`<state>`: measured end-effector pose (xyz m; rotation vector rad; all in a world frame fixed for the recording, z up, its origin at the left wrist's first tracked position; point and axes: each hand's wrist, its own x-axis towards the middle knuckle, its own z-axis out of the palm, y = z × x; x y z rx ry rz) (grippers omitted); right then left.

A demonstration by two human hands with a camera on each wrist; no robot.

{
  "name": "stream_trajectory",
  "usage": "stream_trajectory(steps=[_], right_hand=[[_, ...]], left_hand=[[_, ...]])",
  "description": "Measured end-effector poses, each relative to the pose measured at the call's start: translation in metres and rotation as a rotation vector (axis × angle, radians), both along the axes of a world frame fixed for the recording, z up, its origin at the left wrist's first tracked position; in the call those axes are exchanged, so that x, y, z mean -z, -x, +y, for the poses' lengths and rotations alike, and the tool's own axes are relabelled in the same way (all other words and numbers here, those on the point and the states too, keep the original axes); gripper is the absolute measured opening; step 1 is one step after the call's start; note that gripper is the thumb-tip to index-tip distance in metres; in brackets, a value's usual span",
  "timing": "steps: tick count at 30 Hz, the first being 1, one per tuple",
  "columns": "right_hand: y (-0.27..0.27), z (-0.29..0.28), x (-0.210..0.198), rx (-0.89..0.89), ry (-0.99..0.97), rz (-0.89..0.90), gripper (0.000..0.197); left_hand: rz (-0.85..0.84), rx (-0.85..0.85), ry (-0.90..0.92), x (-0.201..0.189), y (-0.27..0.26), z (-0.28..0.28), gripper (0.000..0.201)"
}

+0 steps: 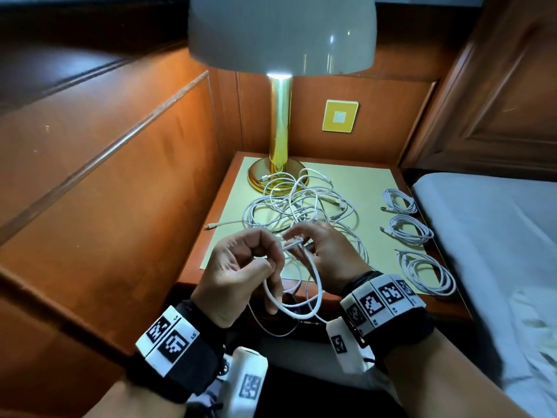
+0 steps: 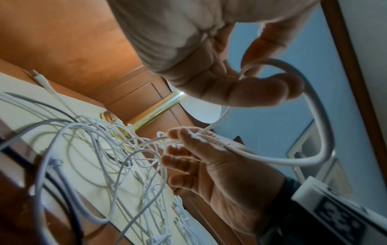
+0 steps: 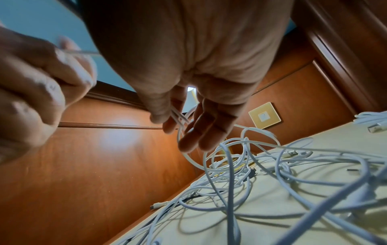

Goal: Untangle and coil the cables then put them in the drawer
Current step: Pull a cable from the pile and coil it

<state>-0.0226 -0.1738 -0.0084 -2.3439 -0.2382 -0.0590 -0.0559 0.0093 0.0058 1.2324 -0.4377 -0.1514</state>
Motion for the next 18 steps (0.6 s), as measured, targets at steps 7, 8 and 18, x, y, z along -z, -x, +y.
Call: stream_trajectory(steps=[7,8,18], right_hand=[[-0.005,-0.010,-0.007,0.060,-0.236,-0.164,0.028],[-0.005,-0.012,-0.009,0.069,-0.319,-0.164,0.030],[0.016,-0.021,-0.037,-0.072,-1.269,0.211,0.042]], left_hand=[[0.117,-0.258,-0.349,0.023,-0.032,0.004,0.022],[0.057,-0.298,-0.500,0.029,-0.038,0.004,0.025],[-0.280,-0.227,-0.444,0.033,-0.043,-0.039,0.065]])
